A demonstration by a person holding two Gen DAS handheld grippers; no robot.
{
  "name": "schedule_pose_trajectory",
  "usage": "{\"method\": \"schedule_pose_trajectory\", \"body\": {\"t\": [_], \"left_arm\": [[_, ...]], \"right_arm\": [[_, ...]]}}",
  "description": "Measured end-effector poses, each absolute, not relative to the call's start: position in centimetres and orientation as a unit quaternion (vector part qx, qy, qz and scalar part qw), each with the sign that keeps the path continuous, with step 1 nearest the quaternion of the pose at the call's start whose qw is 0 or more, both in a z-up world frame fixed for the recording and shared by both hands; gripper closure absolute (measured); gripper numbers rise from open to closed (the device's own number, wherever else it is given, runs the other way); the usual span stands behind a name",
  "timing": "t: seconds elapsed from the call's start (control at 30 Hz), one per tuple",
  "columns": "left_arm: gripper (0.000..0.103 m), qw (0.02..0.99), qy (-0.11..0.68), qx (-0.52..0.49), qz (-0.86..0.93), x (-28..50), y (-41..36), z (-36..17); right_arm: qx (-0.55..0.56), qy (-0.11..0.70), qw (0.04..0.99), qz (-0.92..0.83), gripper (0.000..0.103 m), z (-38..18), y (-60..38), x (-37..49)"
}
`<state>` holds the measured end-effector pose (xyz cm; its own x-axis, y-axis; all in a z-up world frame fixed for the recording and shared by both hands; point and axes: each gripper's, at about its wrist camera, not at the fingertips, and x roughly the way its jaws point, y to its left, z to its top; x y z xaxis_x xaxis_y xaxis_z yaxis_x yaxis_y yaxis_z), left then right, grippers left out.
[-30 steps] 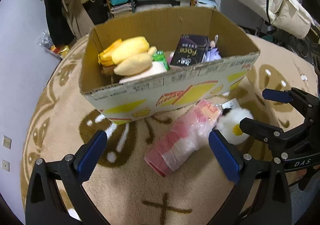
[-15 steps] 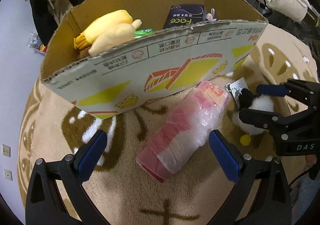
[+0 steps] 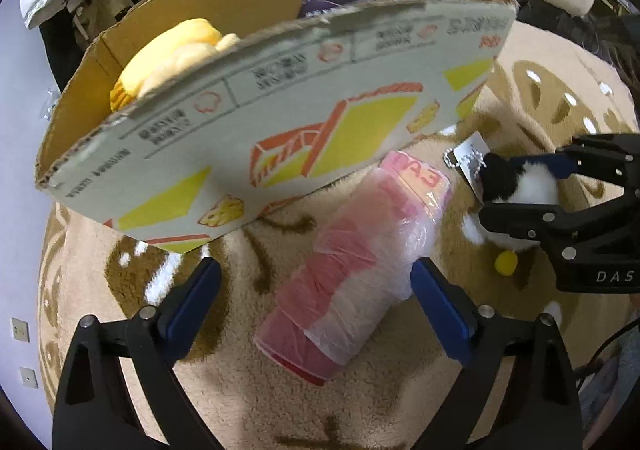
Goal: Organize soft objects
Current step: 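Close the left tool on the pink roll while the right tool grips the white plush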
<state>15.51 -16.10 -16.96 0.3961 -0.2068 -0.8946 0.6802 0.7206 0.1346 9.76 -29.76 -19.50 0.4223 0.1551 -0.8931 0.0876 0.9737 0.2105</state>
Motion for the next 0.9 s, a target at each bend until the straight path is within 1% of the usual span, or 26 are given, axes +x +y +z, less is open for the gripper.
{"method": "schedule_pose_trajectory", "body": {"t": [0.3,0.4,0.5,0.67,0.7,0.73,0.77,0.83,0.87,0.9], "left_arm": [[0.009,0.792,0.478,0.263,-0.275,14.3,-17.2,-18.1],[0.012,0.789,0.482,0.262,-0.277,14.3,-17.5,-18.5],[0.014,0.787,0.484,0.262,-0.278,14.5,-17.8,-18.7],[0.02,0.785,0.489,0.255,-0.28,14.3,-18.3,-19.3],[0.024,0.783,0.493,0.251,-0.283,14.4,-18.2,-19.5],[0.027,0.782,0.498,0.245,-0.285,14.4,-18.1,-19.7],[0.027,0.782,0.5,0.241,-0.284,14.4,-18.1,-19.8],[0.03,0.781,0.504,0.238,-0.282,14.1,-18.2,-20.1],[0.031,0.781,0.506,0.236,-0.281,14.2,-18.1,-20.2],[0.033,0.78,0.508,0.234,-0.279,14.2,-18.1,-20.3]], "right_arm": [[0.125,0.537,0.834,0.021,0.043,-19.6,-30.0,10.0],[0.123,0.537,0.835,0.021,0.043,-19.6,-30.0,10.0],[0.11,0.539,0.835,0.022,0.043,-19.7,-30.0,10.0],[0.103,0.542,0.834,0.019,0.043,-19.9,-29.1,10.3],[0.107,0.543,0.833,0.02,0.043,-19.9,-29.2,10.3],[0.111,0.543,0.832,0.02,0.043,-19.9,-29.1,10.3],[0.113,0.542,0.832,0.02,0.044,-19.9,-29.1,10.3],[0.11,0.545,0.831,0.014,0.054,-19.8,-29.0,10.3],[0.108,0.546,0.831,0.01,0.056,-19.8,-29.1,10.2],[0.108,0.548,0.83,0.007,0.063,-19.8,-29.1,10.1]]}}
